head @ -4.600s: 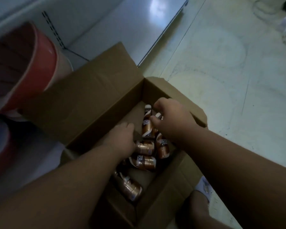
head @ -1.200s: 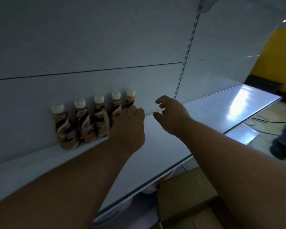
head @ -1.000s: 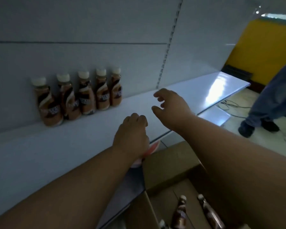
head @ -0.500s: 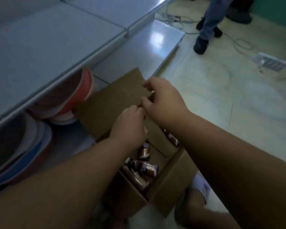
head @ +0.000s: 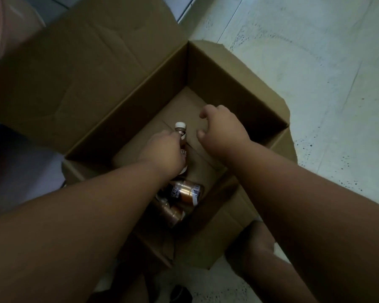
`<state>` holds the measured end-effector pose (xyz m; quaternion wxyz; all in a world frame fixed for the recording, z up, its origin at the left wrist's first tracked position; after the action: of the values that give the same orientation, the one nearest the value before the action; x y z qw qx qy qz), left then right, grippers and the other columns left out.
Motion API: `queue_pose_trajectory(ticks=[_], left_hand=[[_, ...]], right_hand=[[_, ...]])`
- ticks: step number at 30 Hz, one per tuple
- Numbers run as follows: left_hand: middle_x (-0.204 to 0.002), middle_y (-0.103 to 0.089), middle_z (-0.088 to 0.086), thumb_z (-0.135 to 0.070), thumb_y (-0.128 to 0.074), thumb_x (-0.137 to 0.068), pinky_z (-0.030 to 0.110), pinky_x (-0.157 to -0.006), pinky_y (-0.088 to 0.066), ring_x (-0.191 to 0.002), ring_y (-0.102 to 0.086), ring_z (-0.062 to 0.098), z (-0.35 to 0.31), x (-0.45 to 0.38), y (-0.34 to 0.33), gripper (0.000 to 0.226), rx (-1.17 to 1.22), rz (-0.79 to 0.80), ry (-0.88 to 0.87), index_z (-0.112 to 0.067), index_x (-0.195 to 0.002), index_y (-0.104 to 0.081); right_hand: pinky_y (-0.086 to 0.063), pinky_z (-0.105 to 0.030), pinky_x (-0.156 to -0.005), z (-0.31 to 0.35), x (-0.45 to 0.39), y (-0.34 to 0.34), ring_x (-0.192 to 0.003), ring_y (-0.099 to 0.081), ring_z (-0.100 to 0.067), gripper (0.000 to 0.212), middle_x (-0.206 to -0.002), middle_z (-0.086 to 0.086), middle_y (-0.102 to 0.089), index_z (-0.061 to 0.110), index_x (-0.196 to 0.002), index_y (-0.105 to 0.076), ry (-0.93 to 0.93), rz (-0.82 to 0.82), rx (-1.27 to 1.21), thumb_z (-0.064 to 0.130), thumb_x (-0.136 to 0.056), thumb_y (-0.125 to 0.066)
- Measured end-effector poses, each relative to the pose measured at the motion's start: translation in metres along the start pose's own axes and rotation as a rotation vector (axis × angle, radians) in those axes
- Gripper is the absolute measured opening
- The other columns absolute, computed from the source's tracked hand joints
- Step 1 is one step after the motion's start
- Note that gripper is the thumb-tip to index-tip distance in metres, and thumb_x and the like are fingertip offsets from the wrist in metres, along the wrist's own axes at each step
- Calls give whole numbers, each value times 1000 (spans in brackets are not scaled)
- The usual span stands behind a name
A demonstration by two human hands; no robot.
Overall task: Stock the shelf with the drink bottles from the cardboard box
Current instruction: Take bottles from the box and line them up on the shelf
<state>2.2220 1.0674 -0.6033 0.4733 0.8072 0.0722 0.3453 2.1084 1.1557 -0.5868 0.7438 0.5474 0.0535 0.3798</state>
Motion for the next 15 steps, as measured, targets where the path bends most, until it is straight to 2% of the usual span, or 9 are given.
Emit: queue_pose_trajectory(ticks=[3, 5, 9, 12, 13, 15], left_hand=[[-109, -56, 7, -33, -68, -80, 33, -75, -42, -94, -56, 23, 11, -19, -24, 39, 47, 179, 151, -17, -113, -56], [-109, -59, 7, -35, -68, -81, 36, -77, -47, -94, -58, 25, 18, -30, -37, 43, 169, 205, 280, -17, -116, -51], [-115, -60, 12, -41, -63, -85, 42, -87, -50, -99, -60, 31, 25, -46, -59, 51, 380, 210, 438, -14, -125, -46], [-117, -59, 11, -45, -68, -79, 43, -90, -50, -101, -59, 31, 26, -52, -71, 60, 454, 220, 495, -16, -127, -45], [-117, -59, 10, -45, -70, -76, 44, -89, -51, -100, -60, 31, 28, -54, -74, 63, 473, 221, 504, -17, -127, -46], [-111, -61, 10, -47, -74, -69, 44, -86, -53, -95, -62, 30, 30, -56, -77, 69, 501, 243, 494, -17, -124, -48]], right_hand=[[-40, -50, -100, -25, -17, -27, -127, -40, -34, 56, -144, -14, -39, 22, -138, -42, -128, 191, 217, 35, -87, -60], [-33, -54, -102, -35, -23, -40, -131, -33, -39, 57, -149, -17, -33, 21, -141, -38, -207, 291, 319, 33, -89, -55], [-40, -50, -96, -29, -27, -57, -122, -46, -35, 45, -134, -14, -52, 18, -131, -48, -140, 217, 168, 27, -87, -54], [-37, -48, -93, -39, -33, -62, -121, -40, -36, 48, -134, -17, -45, 16, -134, -44, -244, 88, 366, 27, -87, -49], [-35, -48, -94, -44, -35, -63, -123, -38, -37, 51, -137, -17, -41, 18, -137, -41, -324, 134, 382, 29, -88, -50], [-37, -48, -97, -50, -40, -76, -126, -40, -36, 60, -142, -16, -40, 21, -145, -33, -403, 330, 290, 31, -90, -56]])
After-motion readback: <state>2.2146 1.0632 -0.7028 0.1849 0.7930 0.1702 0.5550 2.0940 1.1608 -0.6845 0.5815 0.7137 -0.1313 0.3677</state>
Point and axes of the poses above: each hand's wrist, its own x-axis away from the middle knuckle, its own y-axis out of the back of the hand, z = x × y, the point moved 3 cm from there along -x, towards the middle knuckle
